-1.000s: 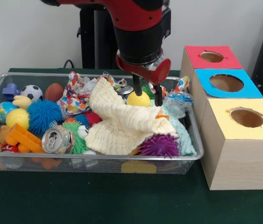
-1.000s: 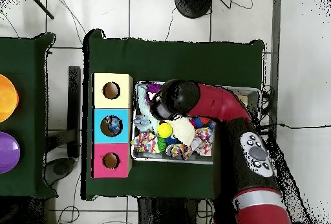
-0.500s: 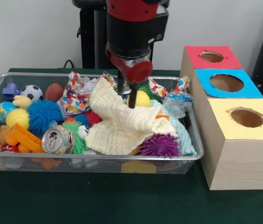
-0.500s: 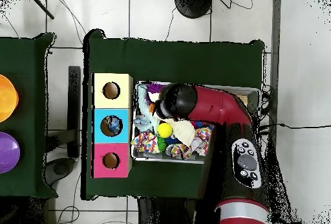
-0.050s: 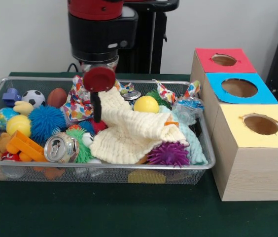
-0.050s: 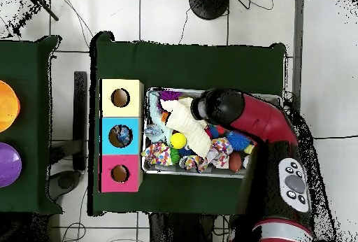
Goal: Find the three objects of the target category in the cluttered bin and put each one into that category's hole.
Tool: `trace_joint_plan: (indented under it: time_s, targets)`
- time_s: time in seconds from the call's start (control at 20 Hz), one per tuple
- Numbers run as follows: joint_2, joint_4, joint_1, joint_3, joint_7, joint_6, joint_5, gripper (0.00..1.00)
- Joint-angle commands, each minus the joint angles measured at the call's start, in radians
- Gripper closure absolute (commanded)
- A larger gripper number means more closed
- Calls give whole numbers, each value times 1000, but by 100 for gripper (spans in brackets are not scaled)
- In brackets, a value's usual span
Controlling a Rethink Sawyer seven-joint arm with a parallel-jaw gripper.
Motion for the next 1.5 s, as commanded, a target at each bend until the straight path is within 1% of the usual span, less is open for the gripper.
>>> trace_joint_plan:
  time_s: [0.05, 0.1, 0.25, 0.35, 0.4, 0.45, 0.55, 0.9, 1.0, 1.1, 1.3, 1.5]
  targets:
    - [108, 3, 8, -27, 371, -78, 149, 0]
    - [114, 0, 20, -40, 388, -76, 170, 0]
    - [116, 11, 53, -72, 413, -14, 227, 0]
    - [103, 24, 90, -117, 424, -10, 230, 0]
    - [96, 41, 100, -119, 438, -21, 254, 0]
    - [99, 41, 111, -129, 443, -33, 264, 0]
    - [99, 48, 123, -140, 446, -24, 286, 0]
    - [123, 28, 144, -173, 381, -48, 292, 0]
    - [137, 5, 153, -197, 370, -8, 284, 0]
    - [145, -7, 153, -198, 360, 12, 287, 0]
    - [149, -10, 150, -195, 350, 19, 299, 0]
    - [158, -34, 154, -212, 345, 41, 297, 0]
